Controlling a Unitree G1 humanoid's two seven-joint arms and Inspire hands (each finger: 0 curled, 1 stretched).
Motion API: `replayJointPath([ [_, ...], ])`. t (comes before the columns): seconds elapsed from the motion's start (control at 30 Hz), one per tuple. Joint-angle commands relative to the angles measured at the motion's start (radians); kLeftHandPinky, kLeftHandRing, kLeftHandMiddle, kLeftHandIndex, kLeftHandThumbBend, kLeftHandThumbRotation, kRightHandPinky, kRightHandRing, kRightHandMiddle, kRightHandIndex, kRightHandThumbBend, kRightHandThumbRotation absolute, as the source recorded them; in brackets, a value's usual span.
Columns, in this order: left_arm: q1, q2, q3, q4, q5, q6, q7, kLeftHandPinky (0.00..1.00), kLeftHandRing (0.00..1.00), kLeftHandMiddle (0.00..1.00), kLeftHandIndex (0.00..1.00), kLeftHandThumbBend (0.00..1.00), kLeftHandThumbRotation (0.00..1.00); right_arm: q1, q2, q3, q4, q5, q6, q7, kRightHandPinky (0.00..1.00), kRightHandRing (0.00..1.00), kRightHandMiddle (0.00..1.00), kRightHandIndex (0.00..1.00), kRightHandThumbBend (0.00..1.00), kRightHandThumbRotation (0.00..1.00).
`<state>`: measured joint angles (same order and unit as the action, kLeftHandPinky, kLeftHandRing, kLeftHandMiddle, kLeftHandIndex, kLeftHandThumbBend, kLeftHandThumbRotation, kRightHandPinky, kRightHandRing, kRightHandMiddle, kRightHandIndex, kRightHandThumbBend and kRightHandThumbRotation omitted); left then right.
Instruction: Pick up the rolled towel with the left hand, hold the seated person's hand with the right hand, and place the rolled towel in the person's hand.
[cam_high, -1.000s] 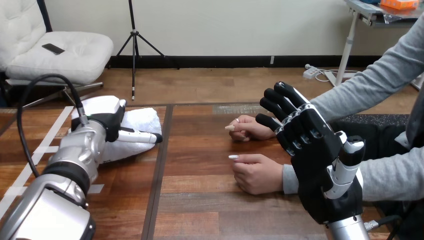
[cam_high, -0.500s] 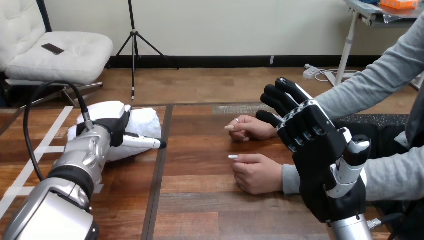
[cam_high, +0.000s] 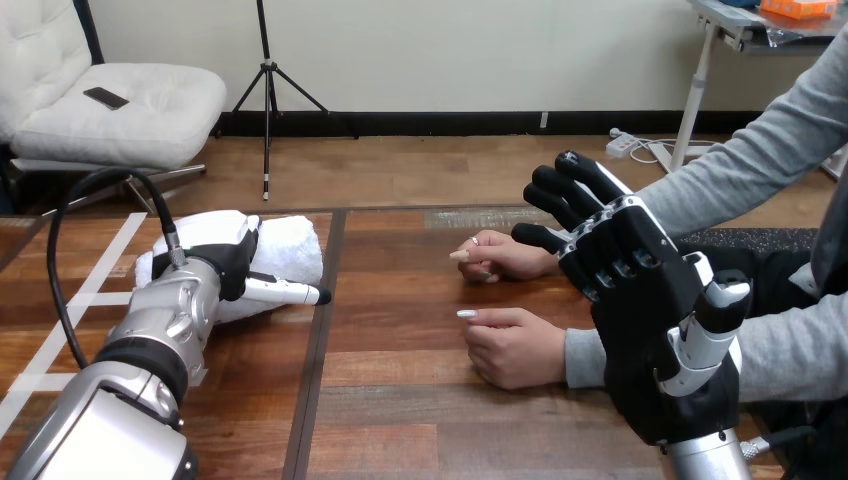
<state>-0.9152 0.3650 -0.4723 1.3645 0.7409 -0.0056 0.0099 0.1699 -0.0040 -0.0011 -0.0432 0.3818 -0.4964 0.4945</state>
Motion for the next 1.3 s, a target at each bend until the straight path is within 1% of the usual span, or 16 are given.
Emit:
replayJointPath([
  [0.0, -0.026, -0.004, -0.01, -0.011, -0.004, 0.001, 0.01, 1.0, 1.0, 1.0, 1.0, 0.93, 0.83, -0.017, 0.007, 0.01, -0.055, 0.0, -0.028, -0.004, 0.74, 0.85, 0.84, 0.84, 1.0, 1.0],
  [0.3, -0.026, -0.005, -0.009, -0.012, -0.007, 0.002, 0.004, 1.0, 1.0, 1.0, 1.0, 0.91, 0.84, -0.005, 0.008, 0.013, -0.074, 0.001, -0.028, -0.008, 0.72, 0.84, 0.84, 0.83, 1.0, 1.0],
  [0.5, -0.03, -0.004, -0.009, -0.014, -0.009, 0.004, -0.012, 1.0, 1.0, 1.0, 0.99, 0.89, 0.85, -0.003, 0.011, 0.01, -0.078, -0.006, -0.035, -0.018, 0.71, 0.84, 0.84, 0.83, 1.0, 1.0],
  [0.77, -0.032, 0.0, 0.003, -0.015, -0.023, 0.003, -0.029, 0.98, 0.98, 0.99, 0.97, 0.87, 0.86, -0.003, 0.0, 0.007, -0.079, -0.004, -0.033, -0.019, 0.72, 0.84, 0.84, 0.83, 1.0, 1.0],
  [0.87, -0.032, 0.0, 0.012, -0.015, -0.035, 0.007, -0.036, 0.96, 0.97, 0.98, 0.96, 0.87, 0.86, -0.003, -0.002, 0.006, -0.08, -0.003, -0.031, -0.02, 0.73, 0.85, 0.84, 0.83, 1.0, 1.0],
  [1.07, -0.034, 0.001, 0.022, -0.018, -0.053, 0.016, -0.053, 0.88, 0.95, 0.96, 0.95, 0.86, 0.84, -0.004, -0.003, 0.006, -0.082, 0.004, -0.027, -0.019, 0.73, 0.85, 0.84, 0.83, 1.0, 1.0],
  [1.17, -0.034, 0.002, 0.021, -0.02, -0.055, 0.016, -0.055, 0.84, 0.93, 0.95, 0.93, 0.86, 0.82, -0.005, -0.003, 0.006, -0.082, 0.006, -0.026, -0.018, 0.73, 0.85, 0.84, 0.83, 1.0, 1.0],
  [1.27, -0.033, 0.005, 0.015, -0.02, -0.052, 0.011, -0.061, 0.82, 0.92, 0.94, 0.92, 0.86, 0.82, -0.006, -0.004, 0.007, -0.082, 0.007, -0.025, -0.016, 0.73, 0.85, 0.84, 0.83, 1.0, 1.0],
])
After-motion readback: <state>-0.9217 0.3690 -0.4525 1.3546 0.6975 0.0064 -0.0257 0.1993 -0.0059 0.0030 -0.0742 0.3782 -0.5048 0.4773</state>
